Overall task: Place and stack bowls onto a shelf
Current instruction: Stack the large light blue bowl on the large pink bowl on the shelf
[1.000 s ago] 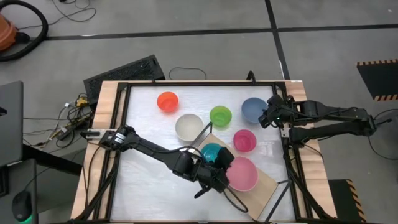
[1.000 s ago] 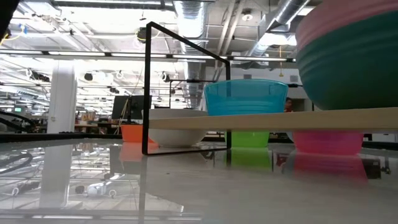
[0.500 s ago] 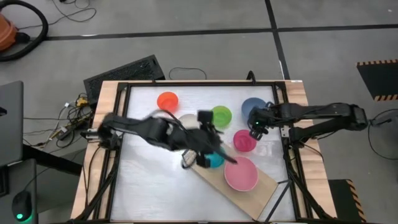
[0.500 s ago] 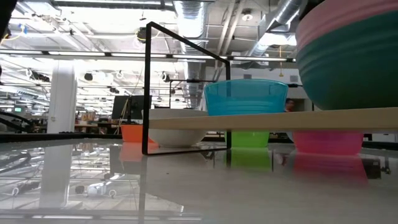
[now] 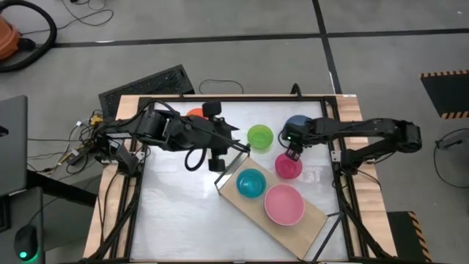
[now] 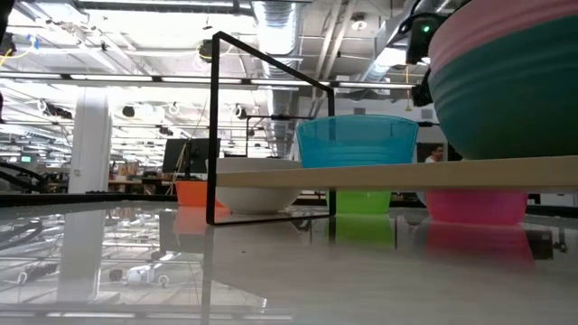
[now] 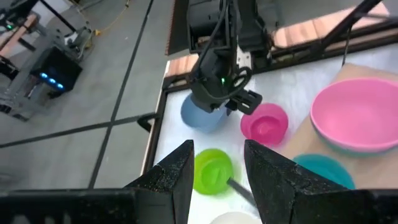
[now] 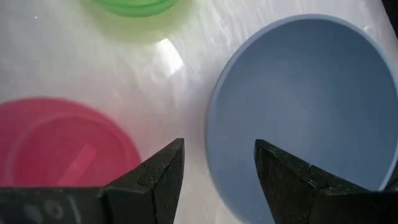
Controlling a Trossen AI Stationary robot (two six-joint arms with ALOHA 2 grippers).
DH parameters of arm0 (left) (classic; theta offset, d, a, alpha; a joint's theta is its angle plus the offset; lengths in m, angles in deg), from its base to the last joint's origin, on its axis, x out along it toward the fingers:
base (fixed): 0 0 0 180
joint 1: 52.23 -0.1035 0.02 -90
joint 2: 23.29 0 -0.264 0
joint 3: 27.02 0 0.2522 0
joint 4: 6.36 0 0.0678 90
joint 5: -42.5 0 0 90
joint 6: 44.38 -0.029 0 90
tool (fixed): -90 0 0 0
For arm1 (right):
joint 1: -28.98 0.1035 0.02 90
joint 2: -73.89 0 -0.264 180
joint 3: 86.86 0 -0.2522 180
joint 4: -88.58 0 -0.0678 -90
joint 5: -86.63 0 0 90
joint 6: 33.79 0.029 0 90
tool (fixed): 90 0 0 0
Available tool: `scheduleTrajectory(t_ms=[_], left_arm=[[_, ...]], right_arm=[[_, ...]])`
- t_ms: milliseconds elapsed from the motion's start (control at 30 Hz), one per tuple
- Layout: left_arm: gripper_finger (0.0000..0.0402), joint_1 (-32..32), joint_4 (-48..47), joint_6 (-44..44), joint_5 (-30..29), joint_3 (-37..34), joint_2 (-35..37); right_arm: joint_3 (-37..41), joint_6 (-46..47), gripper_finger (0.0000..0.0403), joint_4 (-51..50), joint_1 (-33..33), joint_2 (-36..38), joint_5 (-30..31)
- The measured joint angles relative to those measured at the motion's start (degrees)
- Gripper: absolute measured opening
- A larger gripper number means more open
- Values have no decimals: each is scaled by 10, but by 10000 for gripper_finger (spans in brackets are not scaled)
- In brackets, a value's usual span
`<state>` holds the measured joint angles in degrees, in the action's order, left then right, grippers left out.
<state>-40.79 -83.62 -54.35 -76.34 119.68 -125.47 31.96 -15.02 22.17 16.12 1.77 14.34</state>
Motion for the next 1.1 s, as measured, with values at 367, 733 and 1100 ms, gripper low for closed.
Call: scheduleTrajectory(t_ms=[367, 733, 1100], left_arm=[[128, -2, -53, -15, 0, 0, 0], [128, -12, -67, -33, 17, 0, 0], [128, -65, -58, -175, 72, 0, 3]], right_arm=[[0, -13, 137, 6, -42, -54, -15], [-45, 7, 29, -17, -7, -42, -32], [-227, -128, 29, -124, 143, 68, -82]])
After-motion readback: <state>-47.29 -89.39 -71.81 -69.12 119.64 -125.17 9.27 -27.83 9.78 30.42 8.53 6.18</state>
